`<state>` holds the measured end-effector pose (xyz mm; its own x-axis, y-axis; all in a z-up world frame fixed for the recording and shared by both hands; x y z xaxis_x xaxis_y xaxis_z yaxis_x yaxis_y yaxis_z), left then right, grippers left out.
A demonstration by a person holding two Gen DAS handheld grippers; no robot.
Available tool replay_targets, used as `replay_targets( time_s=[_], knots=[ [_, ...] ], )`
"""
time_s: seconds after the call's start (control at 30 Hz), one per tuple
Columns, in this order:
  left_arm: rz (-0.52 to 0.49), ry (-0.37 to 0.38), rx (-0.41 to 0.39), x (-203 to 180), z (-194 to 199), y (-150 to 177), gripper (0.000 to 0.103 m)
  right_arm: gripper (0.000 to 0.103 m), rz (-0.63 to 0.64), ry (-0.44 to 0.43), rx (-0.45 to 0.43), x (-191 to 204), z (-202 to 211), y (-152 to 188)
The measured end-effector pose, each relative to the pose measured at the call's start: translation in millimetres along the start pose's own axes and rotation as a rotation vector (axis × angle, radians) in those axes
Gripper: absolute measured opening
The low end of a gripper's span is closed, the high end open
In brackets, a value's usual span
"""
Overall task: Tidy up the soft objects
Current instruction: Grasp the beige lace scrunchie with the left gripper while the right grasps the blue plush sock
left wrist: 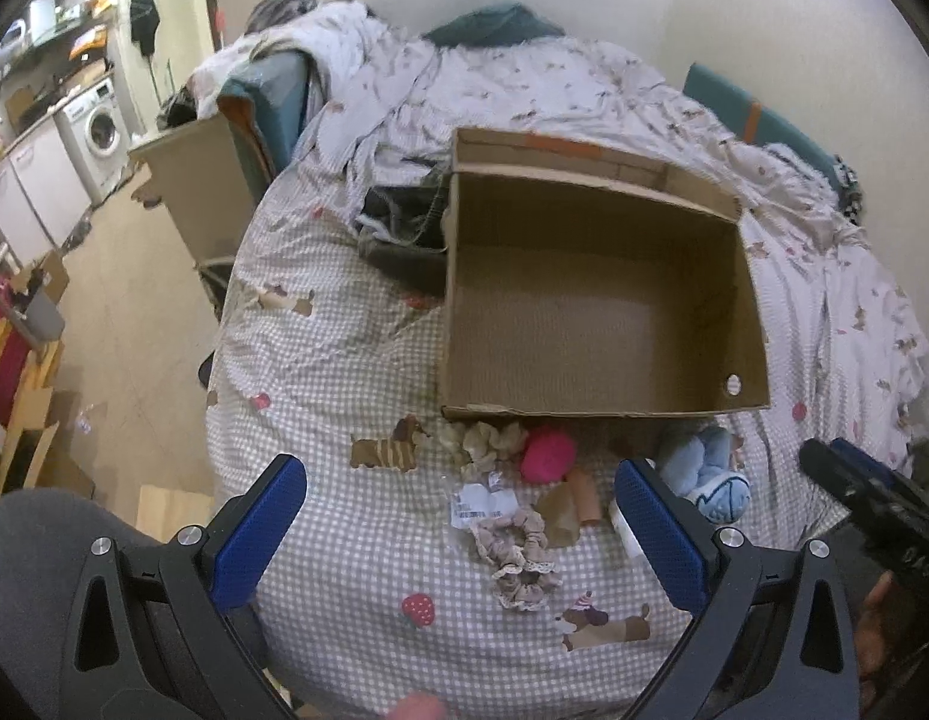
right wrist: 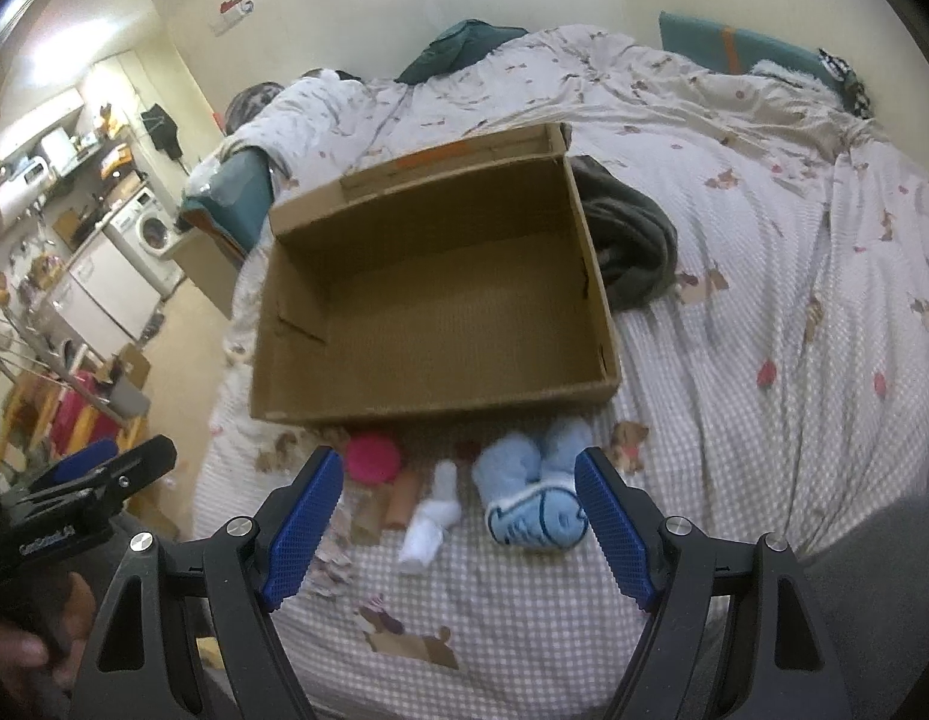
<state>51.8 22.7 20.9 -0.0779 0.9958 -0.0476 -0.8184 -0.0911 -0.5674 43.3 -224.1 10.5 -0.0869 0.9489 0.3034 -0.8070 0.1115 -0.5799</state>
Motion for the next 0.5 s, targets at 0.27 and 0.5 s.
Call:
replay_targets(
  time_s=[0.27,0.5],
  knots=[
    [0.08,0.066,0.351,5,-84,26,0.091,0.084,-0.002,0.033,0.05,-24,-11,-21],
    [0.132,0.119,0.513,-14,-116,70,0.058,0.084,-0.05,0.071,0.115,-45,-38,0]
  ],
)
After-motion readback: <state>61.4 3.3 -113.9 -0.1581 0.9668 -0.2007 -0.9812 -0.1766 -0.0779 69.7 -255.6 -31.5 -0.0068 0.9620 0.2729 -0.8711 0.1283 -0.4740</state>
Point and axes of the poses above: each gripper's, at about its wrist camera, not at the fingertips, and z roughly against the way its jaws point, x to its left, y to its underside, the point moved 3 cm from there along -z, roughly the way its jaws point, and after that the axes turned 2 degrees about -x, right-handed, at the moved point
